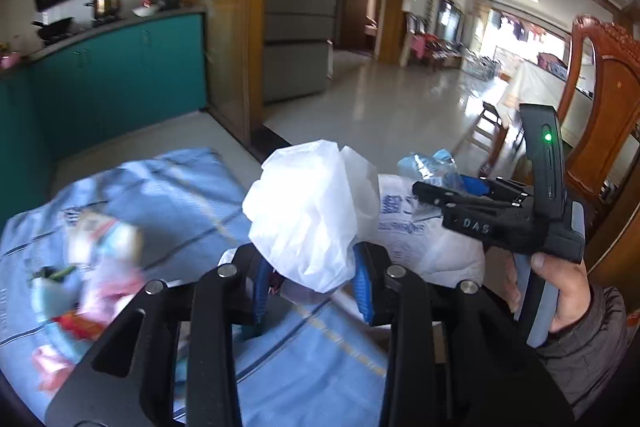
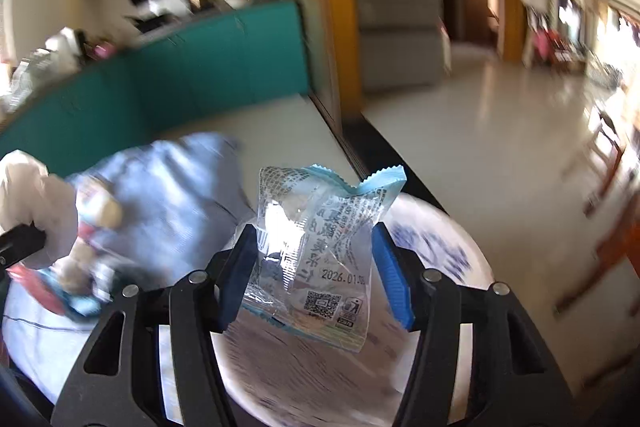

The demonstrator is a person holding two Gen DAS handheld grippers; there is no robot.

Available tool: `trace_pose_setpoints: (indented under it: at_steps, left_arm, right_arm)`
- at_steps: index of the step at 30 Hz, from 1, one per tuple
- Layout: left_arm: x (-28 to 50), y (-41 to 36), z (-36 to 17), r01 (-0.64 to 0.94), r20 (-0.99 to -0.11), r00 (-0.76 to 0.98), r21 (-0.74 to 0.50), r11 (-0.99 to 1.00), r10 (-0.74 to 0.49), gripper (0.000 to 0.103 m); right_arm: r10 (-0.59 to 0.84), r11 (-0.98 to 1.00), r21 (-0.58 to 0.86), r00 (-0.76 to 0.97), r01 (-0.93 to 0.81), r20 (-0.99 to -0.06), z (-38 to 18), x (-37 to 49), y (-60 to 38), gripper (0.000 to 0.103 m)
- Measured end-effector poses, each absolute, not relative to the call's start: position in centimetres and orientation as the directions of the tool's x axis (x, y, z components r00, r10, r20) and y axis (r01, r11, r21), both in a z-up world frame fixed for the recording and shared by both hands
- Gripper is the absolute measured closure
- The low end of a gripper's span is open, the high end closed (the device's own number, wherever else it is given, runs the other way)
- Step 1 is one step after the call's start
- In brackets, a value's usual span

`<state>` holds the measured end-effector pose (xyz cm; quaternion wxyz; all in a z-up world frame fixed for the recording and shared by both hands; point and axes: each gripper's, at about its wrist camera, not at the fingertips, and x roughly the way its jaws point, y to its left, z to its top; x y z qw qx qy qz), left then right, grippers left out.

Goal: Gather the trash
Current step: 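Drop the clear wrapper into the bin with the right tool while the left carries the white bag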

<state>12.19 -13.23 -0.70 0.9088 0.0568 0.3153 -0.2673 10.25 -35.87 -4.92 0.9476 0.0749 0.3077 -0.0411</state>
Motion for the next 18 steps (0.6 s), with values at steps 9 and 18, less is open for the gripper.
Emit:
trace_pose_setpoints:
  at_steps: [9, 18]
  left_arm:
    - [17.7, -24.6, -8.9, 0.599, -0.722, 0.505, -0.100, 0.794, -0.472, 0.050]
    - [16.6, -21.2, -4.6, 0.553, -0.641, 0.641, 0.006, 0.833, -0.421, 0.019]
  right_arm:
    - [-0.092, 0.969, 0.130, 0.796, 0.210, -0.598, -6.2, 8.9, -39.6, 0.041]
    - [-0.085, 0.964, 0.166, 0.833, 0.207, -0.546, -4.8, 8.2, -39.6, 0.021]
